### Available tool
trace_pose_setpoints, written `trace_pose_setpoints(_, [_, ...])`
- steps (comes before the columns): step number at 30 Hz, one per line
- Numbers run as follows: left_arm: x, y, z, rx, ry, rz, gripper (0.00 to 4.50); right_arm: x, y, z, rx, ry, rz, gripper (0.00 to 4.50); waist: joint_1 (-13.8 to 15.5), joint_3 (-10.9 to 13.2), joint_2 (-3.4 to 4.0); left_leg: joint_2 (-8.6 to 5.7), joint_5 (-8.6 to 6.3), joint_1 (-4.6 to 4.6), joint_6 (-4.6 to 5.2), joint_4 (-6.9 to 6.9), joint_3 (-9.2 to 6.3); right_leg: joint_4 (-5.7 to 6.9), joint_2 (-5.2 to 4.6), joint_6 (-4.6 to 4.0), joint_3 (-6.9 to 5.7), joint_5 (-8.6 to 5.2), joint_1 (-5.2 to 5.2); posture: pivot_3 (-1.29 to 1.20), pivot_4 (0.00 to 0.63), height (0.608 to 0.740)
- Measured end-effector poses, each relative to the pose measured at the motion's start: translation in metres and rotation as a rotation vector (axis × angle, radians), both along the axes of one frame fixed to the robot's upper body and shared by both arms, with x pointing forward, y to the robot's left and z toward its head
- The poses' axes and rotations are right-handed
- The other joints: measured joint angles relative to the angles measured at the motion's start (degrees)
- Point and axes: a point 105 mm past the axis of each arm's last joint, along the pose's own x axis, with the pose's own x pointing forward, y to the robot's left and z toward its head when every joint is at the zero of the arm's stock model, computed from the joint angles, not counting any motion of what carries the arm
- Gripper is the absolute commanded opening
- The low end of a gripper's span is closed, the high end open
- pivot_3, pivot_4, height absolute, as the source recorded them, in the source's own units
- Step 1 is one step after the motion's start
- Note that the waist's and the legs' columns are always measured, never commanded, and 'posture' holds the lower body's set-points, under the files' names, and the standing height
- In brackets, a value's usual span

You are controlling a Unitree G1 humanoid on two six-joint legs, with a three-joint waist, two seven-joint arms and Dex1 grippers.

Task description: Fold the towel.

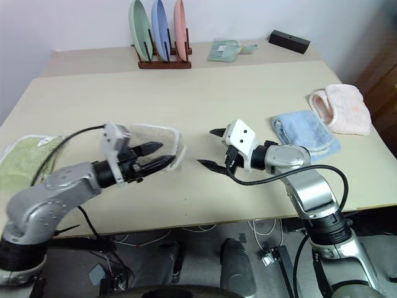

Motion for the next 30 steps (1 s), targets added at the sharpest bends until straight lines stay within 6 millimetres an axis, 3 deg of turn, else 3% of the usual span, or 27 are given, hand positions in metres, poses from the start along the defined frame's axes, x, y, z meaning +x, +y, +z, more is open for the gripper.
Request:
trace_pose_setpoints(4, [0.007,0.033,0.014,-0.024,-0.054,0.162,0.35,0.003,0.005,0.008,0.023,-0.015,0.008,1.18,-0.06,0.01,0.01,0.00,0.00,0.00,0.00,-0.01,0.00,0.00,0.00,0.00,0.00,0.00,-0.01,0.00,0.150,0.736])
trace_pose_setpoints(5, [0.009,0.040,0.017,-0.019,-0.069,0.203,0.00,0.004,0.012,0.014,0.053,-0.026,0.021,0.66,-0.10,0.00,0.01,0.00,0.00,0.01,-0.01,-0.01,0.00,0.01,0.00,0.00,0.00,0.00,-0.01,0.00,0.150,0.736])
trace_pose_setpoints(6, [0.014,0.047,0.017,-0.004,-0.084,0.253,0.00,0.005,0.021,0.020,0.090,-0.032,0.035,0.18,-0.15,0.00,0.01,0.00,0.01,0.02,-0.01,-0.02,0.00,0.01,0.01,0.00,0.00,0.01,-0.01,0.00,0.150,0.736])
trace_pose_setpoints(10, [0.030,0.065,0.003,0.087,-0.071,0.385,0.00,0.008,0.060,0.028,0.159,-0.044,0.086,0.08,-0.15,-0.01,0.01,-0.02,0.02,0.04,-0.03,-0.04,0.01,0.01,0.02,0.01,0.00,0.02,-0.01,0.00,0.150,0.736])
trace_pose_setpoints(17, [0.048,0.060,-0.050,0.140,0.028,0.436,0.00,0.025,0.108,-0.013,0.121,0.078,0.072,0.08,-0.19,-0.01,0.01,-0.05,0.05,0.02,-0.08,-0.11,-0.03,0.06,0.01,-0.01,0.00,0.04,-0.09,0.00,0.150,0.736])
trace_pose_setpoints(23, [0.053,0.055,-0.084,0.191,0.073,0.424,0.00,0.032,0.108,-0.067,-0.024,0.171,0.000,0.08,-0.16,-0.03,0.04,-0.06,0.05,0.02,-0.09,-0.12,-0.03,0.11,0.01,-0.01,0.00,0.04,-0.12,0.00,0.150,0.736])
trace_pose_setpoints(30, [0.054,0.054,-0.087,0.148,0.051,0.429,0.00,0.033,0.104,-0.065,-0.010,0.147,-0.017,0.08,-0.09,-0.11,0.07,-0.06,0.06,0.12,-0.10,-0.10,-0.06,0.12,0.01,-0.01,0.00,0.04,-0.01,0.00,0.150,0.736])
